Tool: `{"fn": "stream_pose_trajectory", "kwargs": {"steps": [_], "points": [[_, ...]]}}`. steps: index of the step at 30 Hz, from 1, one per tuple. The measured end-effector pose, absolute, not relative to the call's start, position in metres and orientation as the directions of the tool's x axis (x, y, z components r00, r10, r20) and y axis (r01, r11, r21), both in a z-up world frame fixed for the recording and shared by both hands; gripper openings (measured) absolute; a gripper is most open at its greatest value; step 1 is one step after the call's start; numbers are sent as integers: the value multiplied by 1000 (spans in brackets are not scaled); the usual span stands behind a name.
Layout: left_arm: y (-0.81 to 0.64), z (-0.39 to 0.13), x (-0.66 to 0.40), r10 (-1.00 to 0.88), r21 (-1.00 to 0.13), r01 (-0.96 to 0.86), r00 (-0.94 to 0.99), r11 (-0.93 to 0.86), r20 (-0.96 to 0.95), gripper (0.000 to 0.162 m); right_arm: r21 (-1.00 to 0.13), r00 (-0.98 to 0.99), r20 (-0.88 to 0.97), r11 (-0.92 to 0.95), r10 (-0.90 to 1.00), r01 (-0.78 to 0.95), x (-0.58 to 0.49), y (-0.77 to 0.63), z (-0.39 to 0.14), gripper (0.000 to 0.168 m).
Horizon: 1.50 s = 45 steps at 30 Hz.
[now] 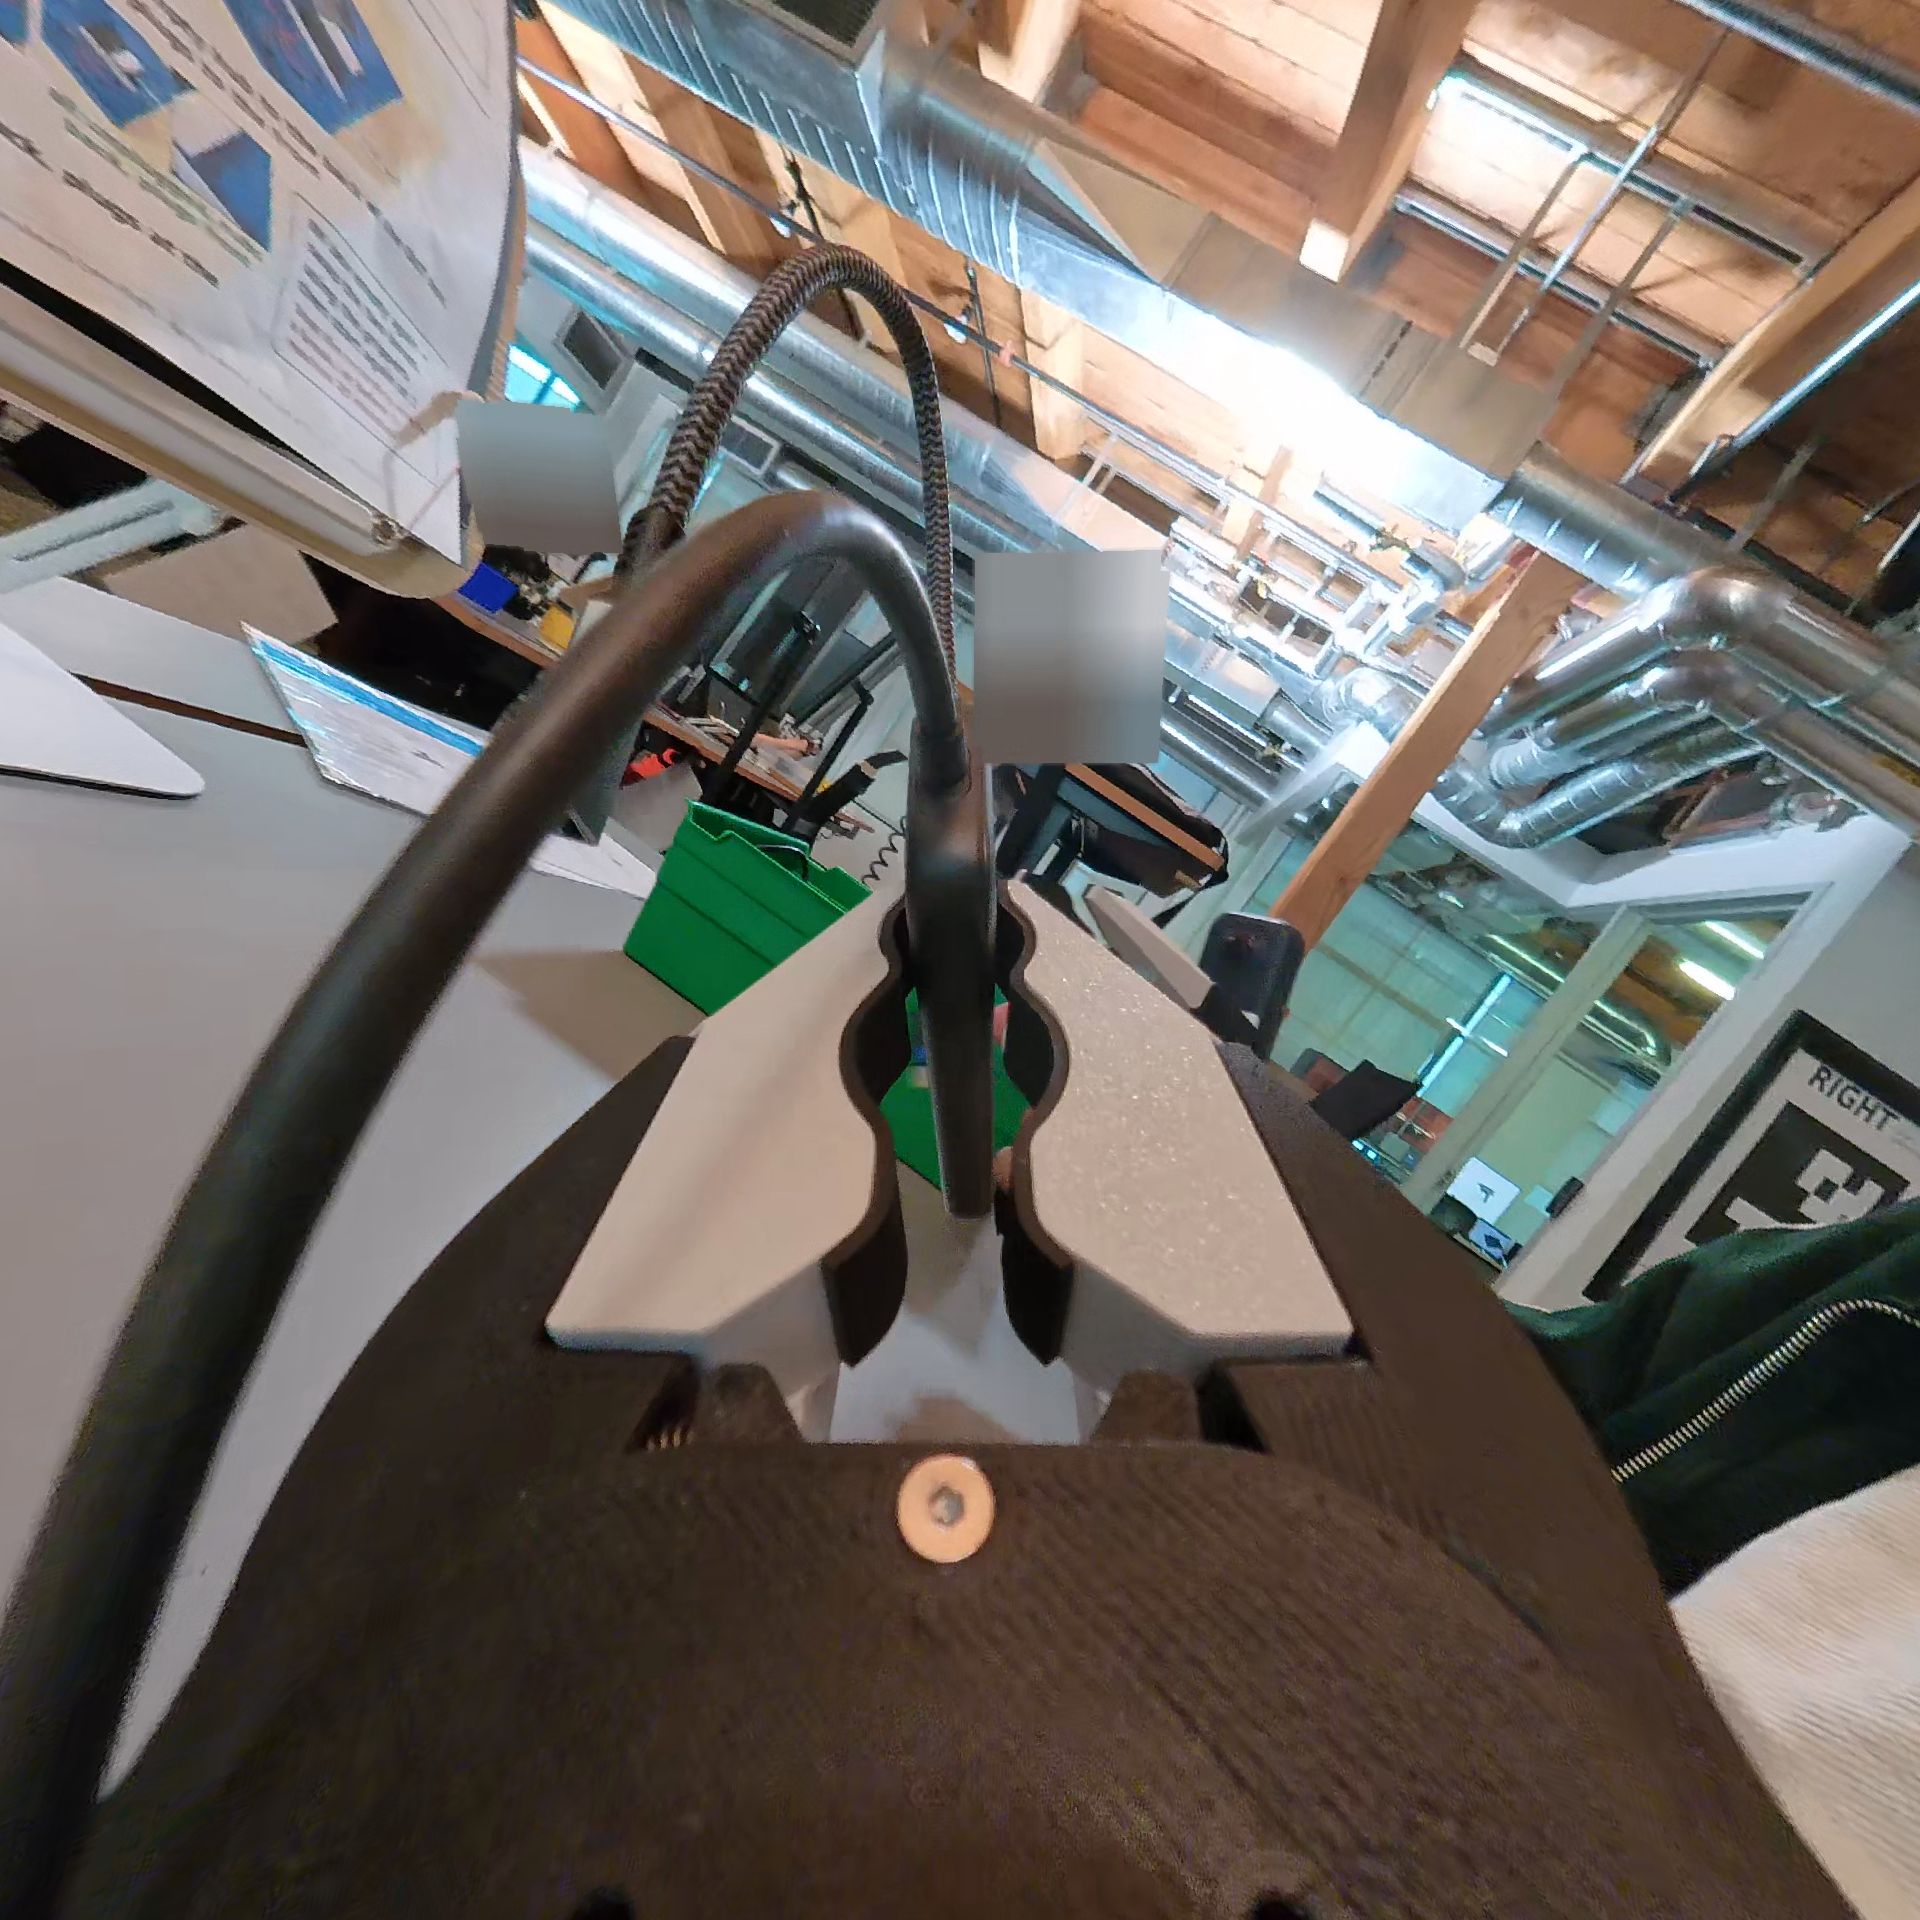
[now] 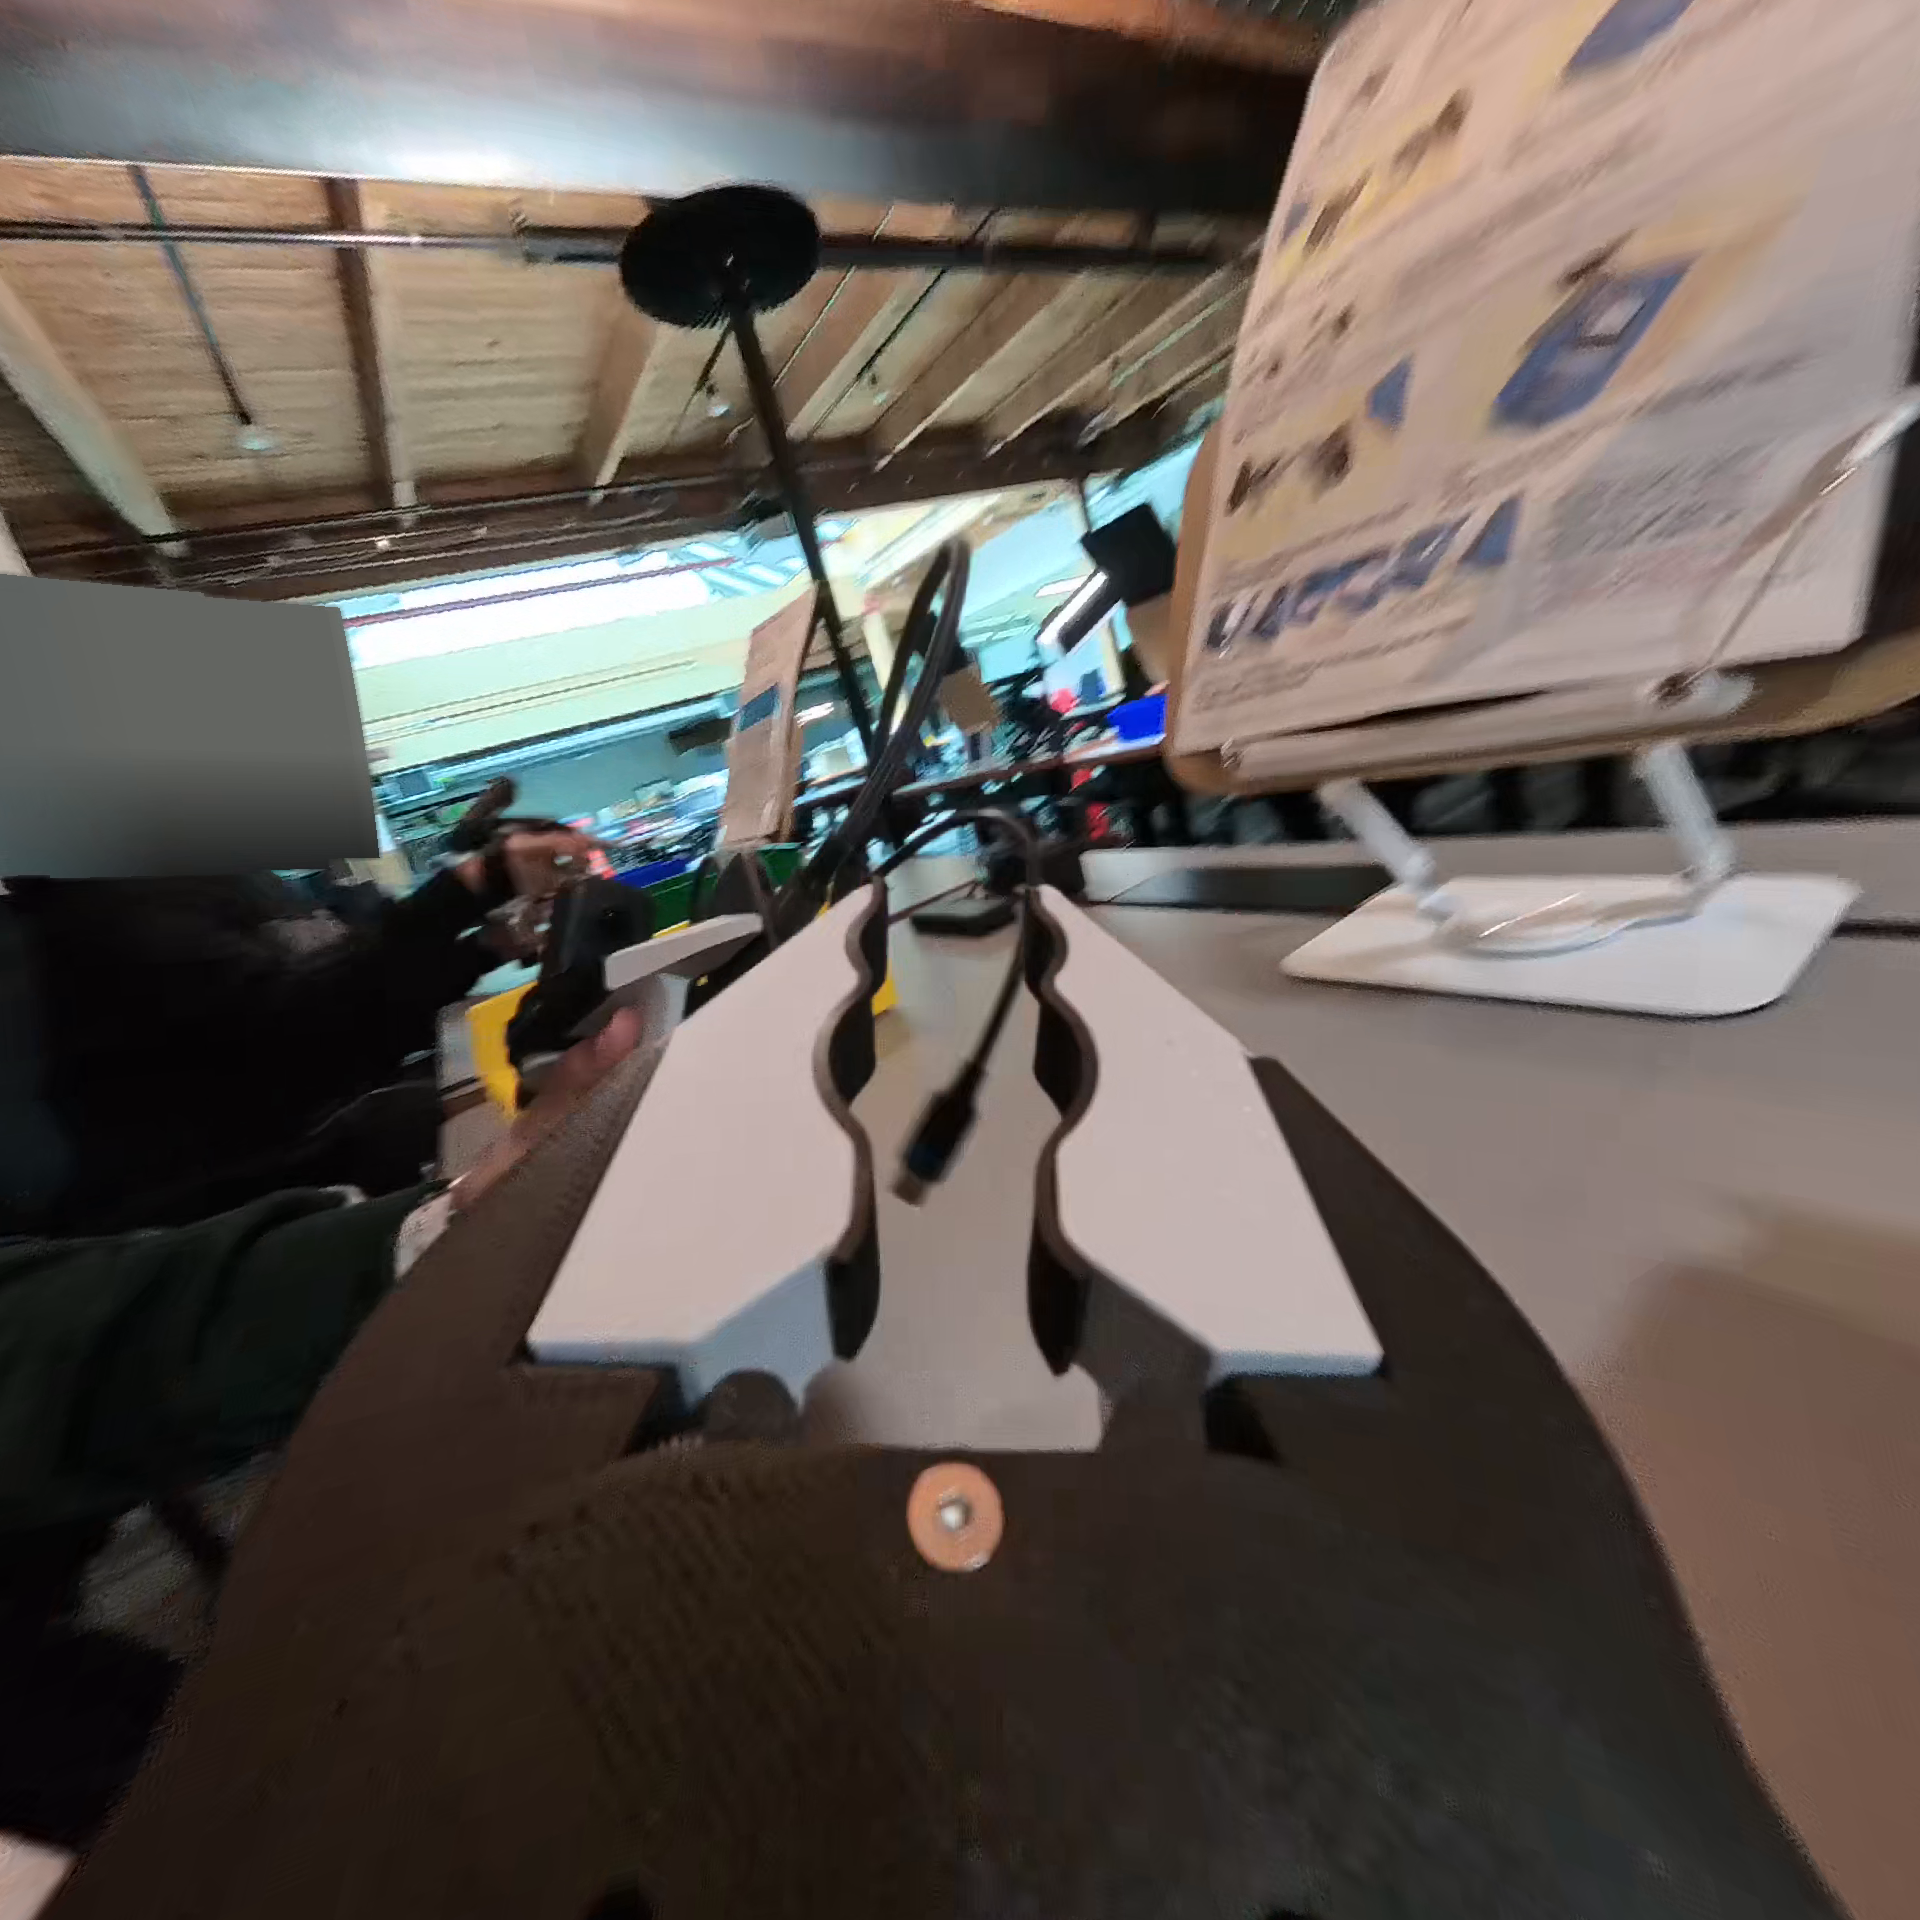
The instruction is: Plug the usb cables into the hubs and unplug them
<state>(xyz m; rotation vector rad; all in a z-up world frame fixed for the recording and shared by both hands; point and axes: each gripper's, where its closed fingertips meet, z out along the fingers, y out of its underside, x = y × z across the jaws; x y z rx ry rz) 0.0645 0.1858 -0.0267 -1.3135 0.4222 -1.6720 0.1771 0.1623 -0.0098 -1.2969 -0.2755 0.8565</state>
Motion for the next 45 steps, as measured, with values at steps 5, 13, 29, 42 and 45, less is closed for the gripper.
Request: {"fn": "stream_pose_trajectory", "kwargs": {"steps": [5,13,29,42,45], "points": [[192,-36,65,-811,-750,426,64,-505,582,9,-914,634,-261,24,728,-404,165,153,-4,18],[168,-35,83,-848,-794,346,-7,-499,530,9,-849,386,-483,-312,786,-427,117,150,-39,24],[134,-49,114,-816,-787,217,-120,-577,565,40,-767,262,-580,-409,771,-495,117,147,-34,6],[125,-53,122,-791,-765,201,-158,-612,592,9,-719,230,-609,-406,759,-564,118,146,-30,5],[126,-53,119,-778,-755,189,-177,-628,603,9,-743,255,-589,-390,767,-544,116,146,-31,5]]}}
